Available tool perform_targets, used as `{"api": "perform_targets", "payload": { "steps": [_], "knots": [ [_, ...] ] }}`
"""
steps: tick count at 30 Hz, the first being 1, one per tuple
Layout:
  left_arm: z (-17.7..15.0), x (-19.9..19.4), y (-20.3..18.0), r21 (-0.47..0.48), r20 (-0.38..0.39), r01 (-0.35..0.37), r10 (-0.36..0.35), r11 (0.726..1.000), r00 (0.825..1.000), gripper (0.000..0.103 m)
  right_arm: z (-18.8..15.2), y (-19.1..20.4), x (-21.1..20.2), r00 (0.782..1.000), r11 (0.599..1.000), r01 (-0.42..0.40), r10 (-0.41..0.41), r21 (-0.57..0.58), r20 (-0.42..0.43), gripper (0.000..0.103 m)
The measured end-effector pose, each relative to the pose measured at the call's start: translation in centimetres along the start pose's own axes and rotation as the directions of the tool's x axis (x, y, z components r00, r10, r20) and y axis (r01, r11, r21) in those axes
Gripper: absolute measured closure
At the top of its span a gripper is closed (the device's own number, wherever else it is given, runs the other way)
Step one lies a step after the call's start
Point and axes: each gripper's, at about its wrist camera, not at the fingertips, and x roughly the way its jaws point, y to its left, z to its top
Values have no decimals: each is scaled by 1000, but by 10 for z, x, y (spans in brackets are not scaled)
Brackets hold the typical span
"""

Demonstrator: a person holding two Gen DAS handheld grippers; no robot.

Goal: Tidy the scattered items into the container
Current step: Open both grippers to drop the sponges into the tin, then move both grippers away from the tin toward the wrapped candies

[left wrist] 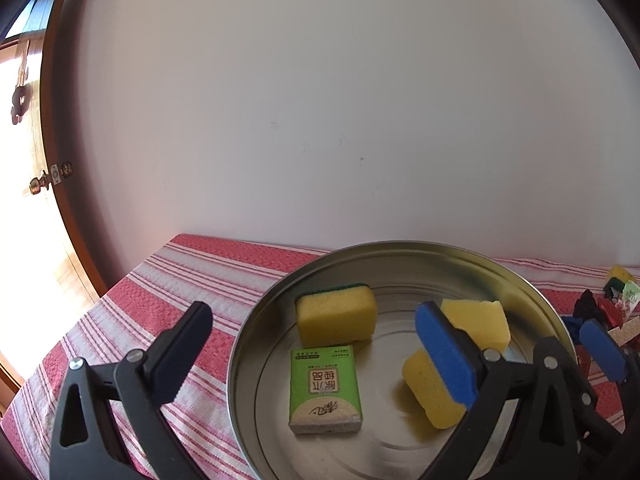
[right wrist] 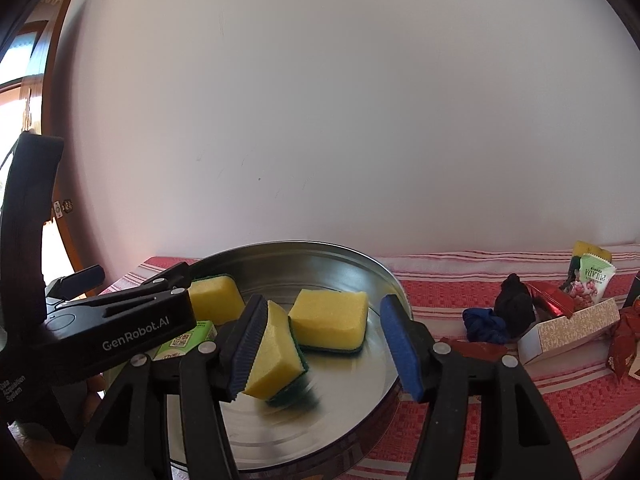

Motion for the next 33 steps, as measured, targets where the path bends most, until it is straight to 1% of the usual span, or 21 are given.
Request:
{"api": "perform_targets", "payload": {
  "steps": [4, 10, 12, 14, 17, 18, 20, 22, 27, 30, 33],
  "knots": [
    [-3, 3, 0, -6, -12, 1, -2, 1000, 1000, 0, 1, -1, -1, 1000, 1000, 8, -8, 6, 1, 41],
    [-10, 1, 2, -26, 11, 24, -24, 999, 1000, 0, -1, -2, -7, 1000, 1000, 9, -9, 9, 3, 41],
    [-12, -1, 4, -39, 31, 27, -25, 999, 999, 1, -2, -2, -12, 1000, 1000, 10, -10, 5, 7, 41],
    [-13, -5, 8, -64, 50, 43, -40, 997, 998, 1, -4, -2, -18, 1000, 1000, 11, -11, 1, 12, 41],
    [-17, -5, 16, -110, 49, 71, -66, 991, 997, 1, -7, -4, -25, 1000, 1000, 13, -13, -3, 10, 40],
    [-18, -6, 19, -123, 47, 69, -63, 990, 997, 1, -8, -5, -27, 1000, 1000, 14, -14, -1, 9, 36],
    [-21, -6, 26, -148, 38, 56, -51, 987, 998, 1, -9, -7, -34, 1000, 1000, 18, -18, 7, 14, 31],
    [-23, -6, 35, -186, 24, 56, -52, 981, 998, 1, -11, -10, -42, 1000, 1000, 14, -15, 11, 17, 31],
    [-33, -8, 54, -269, -10, 62, -67, 961, 998, 1, -14, -14, -51, 1000, 1000, 12, -12, 12, -8, 31],
    [-38, -13, 52, -259, -14, 74, -80, 963, 997, 1, -16, -17, -53, 1000, 1000, 18, -17, 17, -25, 31],
    [-43, -15, 40, -203, -26, 75, -82, 976, 996, 1, -18, -19, -54, 999, 1000, 16, -14, 23, -50, 31]
  ]
}}
